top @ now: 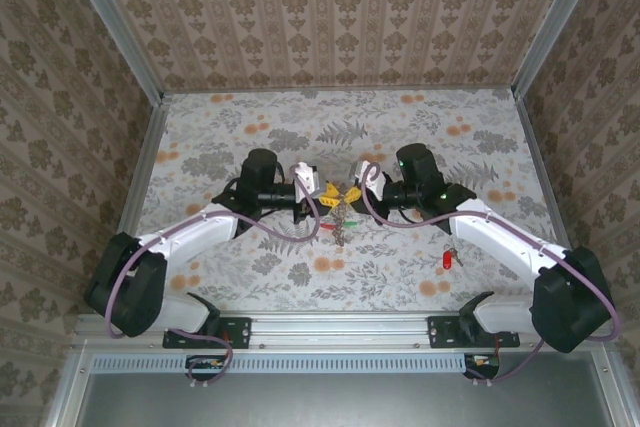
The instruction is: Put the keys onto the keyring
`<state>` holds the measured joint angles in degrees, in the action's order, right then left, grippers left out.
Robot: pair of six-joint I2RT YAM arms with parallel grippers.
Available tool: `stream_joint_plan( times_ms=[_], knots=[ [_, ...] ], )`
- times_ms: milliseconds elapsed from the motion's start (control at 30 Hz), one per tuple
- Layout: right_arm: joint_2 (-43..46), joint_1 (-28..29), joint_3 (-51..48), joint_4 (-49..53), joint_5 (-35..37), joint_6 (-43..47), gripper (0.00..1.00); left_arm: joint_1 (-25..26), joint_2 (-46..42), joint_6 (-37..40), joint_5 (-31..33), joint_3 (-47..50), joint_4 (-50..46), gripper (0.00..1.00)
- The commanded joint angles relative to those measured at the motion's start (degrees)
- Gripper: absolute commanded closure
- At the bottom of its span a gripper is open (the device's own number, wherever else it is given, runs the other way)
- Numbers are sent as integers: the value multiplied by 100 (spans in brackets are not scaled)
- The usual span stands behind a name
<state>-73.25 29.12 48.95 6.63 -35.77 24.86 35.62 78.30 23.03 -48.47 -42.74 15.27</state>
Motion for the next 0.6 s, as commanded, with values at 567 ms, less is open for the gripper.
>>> stream_joint_plan(
  times_ms=[567],
  knots=[
    [-251, 451, 992, 1350, 804, 457, 100, 279, -123, 1039, 595, -704, -1392, 76]
  ],
)
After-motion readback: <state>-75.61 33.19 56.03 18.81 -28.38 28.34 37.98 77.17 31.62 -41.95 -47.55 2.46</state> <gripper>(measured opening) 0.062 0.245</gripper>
